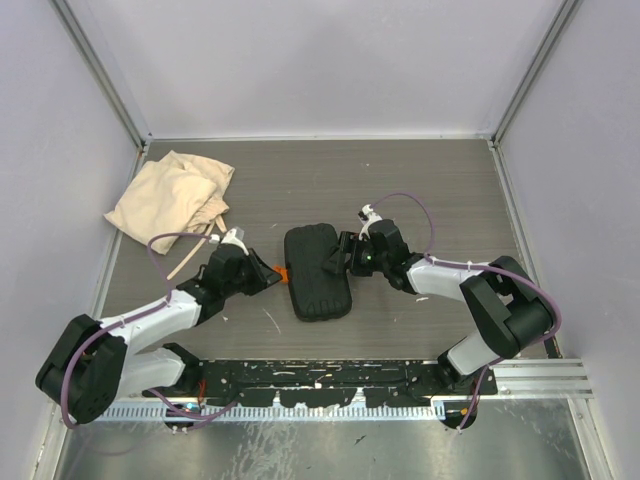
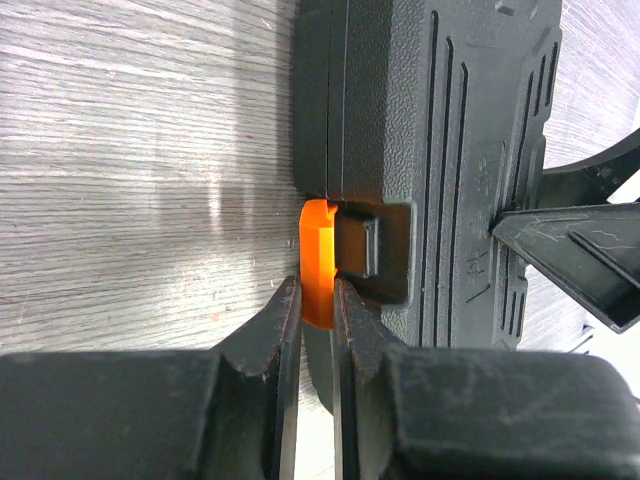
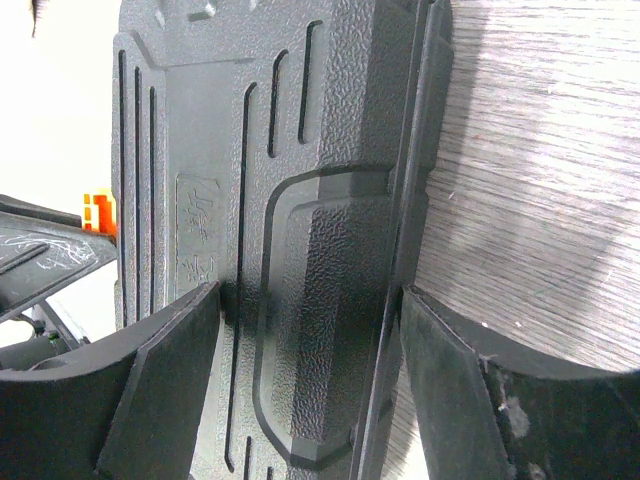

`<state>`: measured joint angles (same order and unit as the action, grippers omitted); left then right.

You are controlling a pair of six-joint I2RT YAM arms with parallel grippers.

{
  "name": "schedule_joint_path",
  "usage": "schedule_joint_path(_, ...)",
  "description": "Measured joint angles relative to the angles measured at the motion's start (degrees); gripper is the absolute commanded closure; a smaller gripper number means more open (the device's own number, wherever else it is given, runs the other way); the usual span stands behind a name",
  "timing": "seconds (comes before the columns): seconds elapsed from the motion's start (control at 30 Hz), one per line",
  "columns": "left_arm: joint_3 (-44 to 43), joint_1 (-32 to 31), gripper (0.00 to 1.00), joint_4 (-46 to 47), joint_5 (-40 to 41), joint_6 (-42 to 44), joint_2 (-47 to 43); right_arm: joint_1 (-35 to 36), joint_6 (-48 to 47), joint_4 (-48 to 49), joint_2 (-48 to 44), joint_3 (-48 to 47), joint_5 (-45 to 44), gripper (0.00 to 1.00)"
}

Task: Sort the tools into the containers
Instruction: Close the storage box at the center of the board.

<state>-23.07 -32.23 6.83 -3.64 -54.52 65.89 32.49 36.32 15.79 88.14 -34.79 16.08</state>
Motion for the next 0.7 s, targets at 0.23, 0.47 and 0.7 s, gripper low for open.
schedule_joint_path(0.23, -0.3, 0.1, 0.82, -0.1, -0.3, 0.0, 0.3, 0.0, 0.0, 0.0, 0.0, 0.0, 0.0, 0.27)
schedule_joint_path(0.47, -1.2, 0.0, 0.73, 0.7, -1.8, -0.3, 1.1, 0.0, 0.0, 0.2, 0.0, 0.0, 0.1, 0.27)
schedule_joint_path(0.7, -1.7, 0.0, 0.73, 1.1, -2.6, -0.3, 1.3, 0.0, 0.0, 0.6, 0.0, 0.0, 0.1, 0.27)
